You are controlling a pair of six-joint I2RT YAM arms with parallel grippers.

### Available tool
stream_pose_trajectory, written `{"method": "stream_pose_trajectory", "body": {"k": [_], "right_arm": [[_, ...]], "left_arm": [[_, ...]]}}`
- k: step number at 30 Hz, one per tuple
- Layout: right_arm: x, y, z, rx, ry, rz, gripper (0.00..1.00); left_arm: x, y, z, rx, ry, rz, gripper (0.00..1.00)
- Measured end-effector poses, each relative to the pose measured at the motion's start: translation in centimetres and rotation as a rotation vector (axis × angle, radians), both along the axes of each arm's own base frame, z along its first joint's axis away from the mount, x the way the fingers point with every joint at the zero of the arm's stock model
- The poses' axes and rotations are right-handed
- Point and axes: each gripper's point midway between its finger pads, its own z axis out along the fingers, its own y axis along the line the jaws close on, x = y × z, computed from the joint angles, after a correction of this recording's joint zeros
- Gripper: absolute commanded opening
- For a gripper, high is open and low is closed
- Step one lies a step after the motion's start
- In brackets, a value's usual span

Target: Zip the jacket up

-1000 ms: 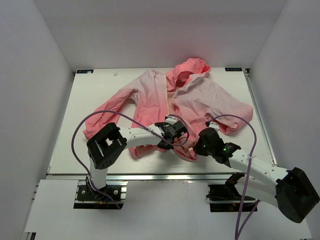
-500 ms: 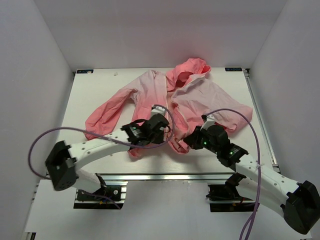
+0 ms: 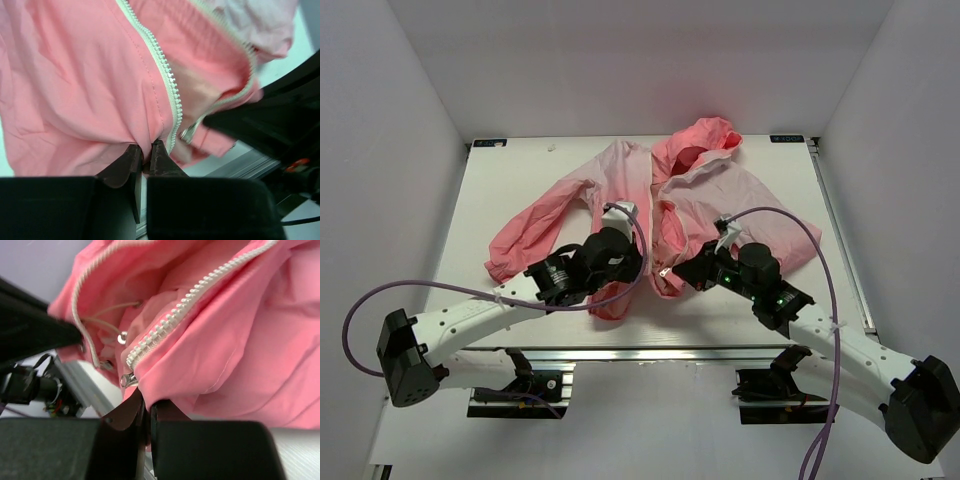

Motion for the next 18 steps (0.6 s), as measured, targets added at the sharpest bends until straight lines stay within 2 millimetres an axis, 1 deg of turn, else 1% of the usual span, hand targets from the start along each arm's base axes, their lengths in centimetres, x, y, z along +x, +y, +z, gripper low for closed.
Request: {"method": "stream_pose_trajectory", "body": {"k": [4, 6, 8, 10, 14, 16, 18], "right_arm": [[1.0, -1.0, -0.3, -0.055, 0.026, -0.080, 0.00], [1.5, -1.9, -0.8, -0.095, 0.045, -0.133, 0.00], [1.7, -3.0, -2.1, -0.150, 0.077, -0.186, 0.00], [1.6, -4.5, -3.9, -0.222, 0.127, -0.248, 0.00], [1.3, -7.7, -6.7, -0.351, 0.206, -0.375, 0.00], [1.1, -8.9, -7.5, -0.393, 0.228, -0.423, 0.00], [1.1, -9.5, -7.7, -0.415, 0.234, -0.448, 0.00]], "left_arm": [[-0.6, 0.5, -2.7, 0.063, 0.066, 0.002, 0.05], [-1.3, 1.1, -4.6, 0.107, 0.118, 0.005, 0.05], [-2.2, 1.9, -6.5, 0.147, 0.172, 0.005, 0.06], [-3.3, 2.7, -8.1, 0.184, 0.227, -0.001, 0.07], [-4.9, 3.9, -9.9, 0.229, 0.309, -0.012, 0.08], [-5.6, 4.2, -10.4, 0.242, 0.342, -0.021, 0.07], [-6.2, 4.3, -10.6, 0.245, 0.367, -0.034, 0.06]]}}
